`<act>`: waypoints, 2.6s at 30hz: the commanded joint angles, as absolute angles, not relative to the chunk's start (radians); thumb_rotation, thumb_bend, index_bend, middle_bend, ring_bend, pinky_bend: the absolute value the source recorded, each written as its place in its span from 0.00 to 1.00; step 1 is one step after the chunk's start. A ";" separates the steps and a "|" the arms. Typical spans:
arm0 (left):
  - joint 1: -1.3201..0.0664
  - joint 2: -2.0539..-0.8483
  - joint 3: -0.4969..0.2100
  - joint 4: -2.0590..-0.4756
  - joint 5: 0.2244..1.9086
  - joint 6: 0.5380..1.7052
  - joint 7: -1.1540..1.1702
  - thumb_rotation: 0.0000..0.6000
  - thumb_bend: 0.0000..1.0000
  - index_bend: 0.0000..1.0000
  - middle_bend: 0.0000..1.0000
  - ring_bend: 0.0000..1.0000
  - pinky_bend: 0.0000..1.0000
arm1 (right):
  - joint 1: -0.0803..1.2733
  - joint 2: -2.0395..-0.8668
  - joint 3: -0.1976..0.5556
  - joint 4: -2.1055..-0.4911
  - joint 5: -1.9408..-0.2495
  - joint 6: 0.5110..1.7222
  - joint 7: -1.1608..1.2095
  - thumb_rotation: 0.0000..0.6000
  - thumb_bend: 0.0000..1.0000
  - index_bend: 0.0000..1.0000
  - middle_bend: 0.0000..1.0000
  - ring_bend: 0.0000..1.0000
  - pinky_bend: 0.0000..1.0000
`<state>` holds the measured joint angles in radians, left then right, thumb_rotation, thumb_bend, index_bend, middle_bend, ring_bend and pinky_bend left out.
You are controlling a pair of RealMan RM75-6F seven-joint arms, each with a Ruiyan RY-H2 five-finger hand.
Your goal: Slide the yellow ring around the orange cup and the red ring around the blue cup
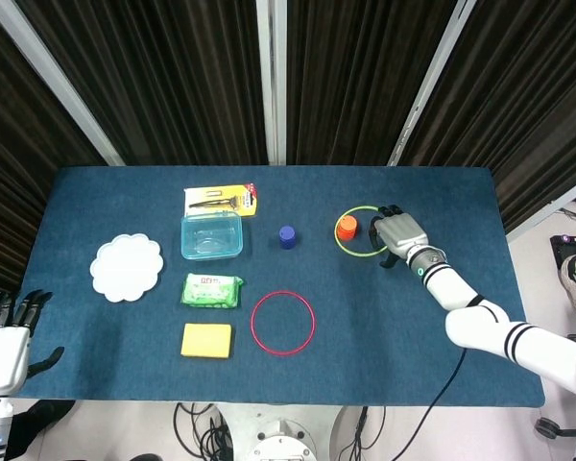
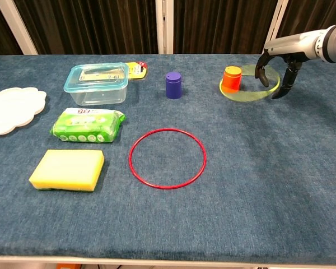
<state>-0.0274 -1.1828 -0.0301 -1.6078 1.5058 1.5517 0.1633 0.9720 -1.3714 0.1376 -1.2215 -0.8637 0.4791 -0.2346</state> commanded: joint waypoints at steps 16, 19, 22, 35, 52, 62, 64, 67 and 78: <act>-0.012 -1.191 -0.030 -1.581 1.504 1.572 0.130 1.00 0.15 0.16 0.12 0.02 0.00 | 0.810 -1.194 0.084 -1.626 -1.273 0.758 -0.074 1.00 0.04 0.36 0.22 0.00 0.00; -0.015 -1.189 -0.032 -1.587 1.510 1.572 0.138 1.00 0.15 0.16 0.12 0.02 0.00 | 0.771 -1.208 0.024 -1.642 -1.459 0.830 -0.017 1.00 0.13 0.33 0.21 0.00 0.00; -0.019 -1.186 -0.033 -1.597 1.516 1.572 0.149 1.00 0.15 0.16 0.12 0.02 0.00 | 0.758 -1.248 -0.024 -1.618 -1.585 0.878 -0.007 1.00 0.19 0.31 0.18 0.00 0.00; -0.020 -1.191 -0.032 -1.605 1.518 1.569 0.158 1.00 0.14 0.16 0.12 0.02 0.00 | 0.758 -1.489 -0.070 -1.454 -1.746 0.934 -0.091 1.00 0.21 0.33 0.12 0.00 0.00; -0.014 -1.194 -0.030 -1.592 1.516 1.573 0.144 1.00 0.14 0.16 0.12 0.02 0.00 | 0.751 -1.622 -0.057 -1.292 -1.723 0.962 -0.067 1.00 0.31 0.45 0.13 0.00 0.00; -0.014 -1.198 -0.029 -1.583 1.516 1.569 0.137 1.00 0.14 0.16 0.12 0.02 0.00 | 0.745 -1.639 -0.065 -1.266 -1.717 0.977 -0.056 1.00 0.33 0.56 0.18 0.00 0.00; -0.016 -1.198 -0.030 -1.582 1.516 1.567 0.136 1.00 0.14 0.16 0.12 0.02 0.00 | 0.742 -1.643 -0.063 -1.261 -1.713 0.982 -0.056 1.00 0.34 0.58 0.19 0.00 0.00; -0.016 -1.198 -0.029 -1.581 1.518 1.568 0.135 1.00 0.14 0.16 0.12 0.02 0.00 | 0.738 -1.648 -0.061 -1.256 -1.709 0.990 -0.060 1.00 0.35 0.62 0.20 0.00 0.00; -0.016 -1.198 -0.030 -1.578 1.520 1.569 0.131 1.00 0.13 0.16 0.12 0.02 0.00 | 0.722 -1.586 -0.020 -1.303 -1.672 1.036 -0.069 1.00 0.36 0.66 0.22 0.00 0.00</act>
<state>-0.0158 -1.1982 -0.0299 -1.5782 1.5202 1.5687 0.1306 0.7241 -1.6008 -0.0323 -1.2911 -1.6814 1.0265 -0.0650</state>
